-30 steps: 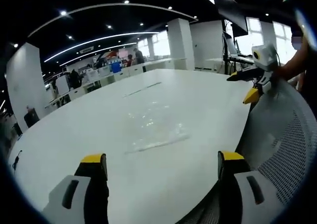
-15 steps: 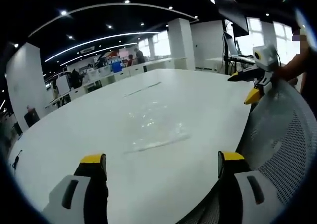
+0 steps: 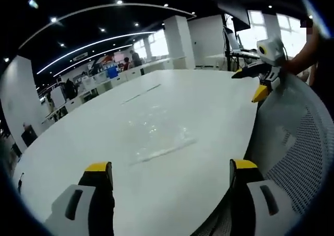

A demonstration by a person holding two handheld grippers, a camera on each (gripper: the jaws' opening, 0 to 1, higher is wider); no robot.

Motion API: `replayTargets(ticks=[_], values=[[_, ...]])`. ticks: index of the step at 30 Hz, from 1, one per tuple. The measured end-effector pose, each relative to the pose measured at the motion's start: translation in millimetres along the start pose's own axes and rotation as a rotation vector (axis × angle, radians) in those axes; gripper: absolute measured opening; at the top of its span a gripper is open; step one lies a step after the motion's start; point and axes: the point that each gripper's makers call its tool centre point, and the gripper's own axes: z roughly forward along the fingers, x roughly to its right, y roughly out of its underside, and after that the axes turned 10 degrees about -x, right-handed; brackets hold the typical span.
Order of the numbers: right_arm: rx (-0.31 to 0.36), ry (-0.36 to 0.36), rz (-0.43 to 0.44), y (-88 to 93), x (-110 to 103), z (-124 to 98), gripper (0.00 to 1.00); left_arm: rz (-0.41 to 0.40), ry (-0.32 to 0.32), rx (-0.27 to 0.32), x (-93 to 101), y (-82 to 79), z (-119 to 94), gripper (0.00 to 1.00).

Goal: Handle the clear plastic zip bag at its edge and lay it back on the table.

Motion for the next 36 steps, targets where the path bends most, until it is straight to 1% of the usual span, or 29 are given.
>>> replayTargets(ticks=[13,19,21,24,25,36], values=[[0.006,0.020,0.010,0.5,4.3,-1.2,0.98,0.041,-0.016,0.002,-23.3,-3.7,-3.0,0.91],[0.005,0.025,0.015,0.5,4.5,-1.8,0.98,0.055,-0.017,0.005,-27.0,-8.8,-3.3,0.91],[0.006,0.027,0.015,0.5,4.7,-1.9,0.98,0.072,-0.009,-0.002,-28.8,-8.8,-2.0,0.89],[0.005,0.030,0.018,0.6,4.9,-2.2,0.98,0.108,0.009,-0.024,-28.3,-7.3,-0.1,0.82],[0.006,0.031,0.018,0.5,5.0,-2.4,0.98,0.118,0.009,-0.024,-28.7,-7.7,0.3,0.82],[-0.004,0.026,0.013,1.0,3.5,-2.2,0.98,0.157,0.020,-0.024,-35.8,-16.1,6.2,0.86]])
